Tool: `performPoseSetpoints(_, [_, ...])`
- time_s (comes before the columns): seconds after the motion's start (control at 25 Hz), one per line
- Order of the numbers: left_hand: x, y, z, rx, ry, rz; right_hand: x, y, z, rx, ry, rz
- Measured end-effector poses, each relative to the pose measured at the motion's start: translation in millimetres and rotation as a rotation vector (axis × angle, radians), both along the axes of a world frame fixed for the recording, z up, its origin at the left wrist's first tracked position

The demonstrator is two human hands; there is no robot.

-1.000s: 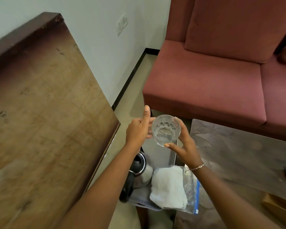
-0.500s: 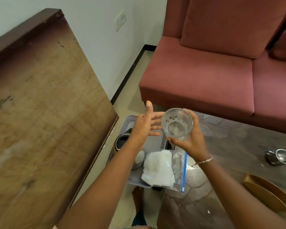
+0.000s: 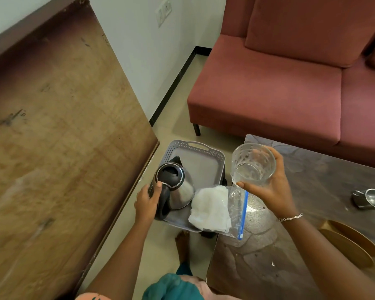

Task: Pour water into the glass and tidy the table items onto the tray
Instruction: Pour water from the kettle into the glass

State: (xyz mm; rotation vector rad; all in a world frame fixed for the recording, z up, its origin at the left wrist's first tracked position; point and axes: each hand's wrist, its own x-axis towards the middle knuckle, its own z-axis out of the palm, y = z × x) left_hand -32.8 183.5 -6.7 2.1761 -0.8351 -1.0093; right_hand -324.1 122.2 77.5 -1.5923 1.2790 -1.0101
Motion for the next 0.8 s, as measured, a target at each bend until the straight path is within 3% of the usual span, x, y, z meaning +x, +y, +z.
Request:
performPoseSetpoints(0.16, [6.6,9.0,-24.3,0.158,0.181,-0.031,1.1,2.0,0.6,0.015,0.014,-0.016])
performPoseSetpoints(0.44, [5.0,-0.1,-39.9,0.203,0.098,-0.043,5.6,6.8,1.6,0.053,0.041,-0.058])
performPoseSetpoints(0.64, [6.4,-3.3,-47.7,0.145,0.031,0.042,6.2,12.9,1.1,0.062,0.073,-0.064])
performPoseSetpoints(0.8, [12.3,-2.8,-43.3,0.058,-0.058,-0.032,6.1,17.4,2.5,0.078,0.078,-0.072])
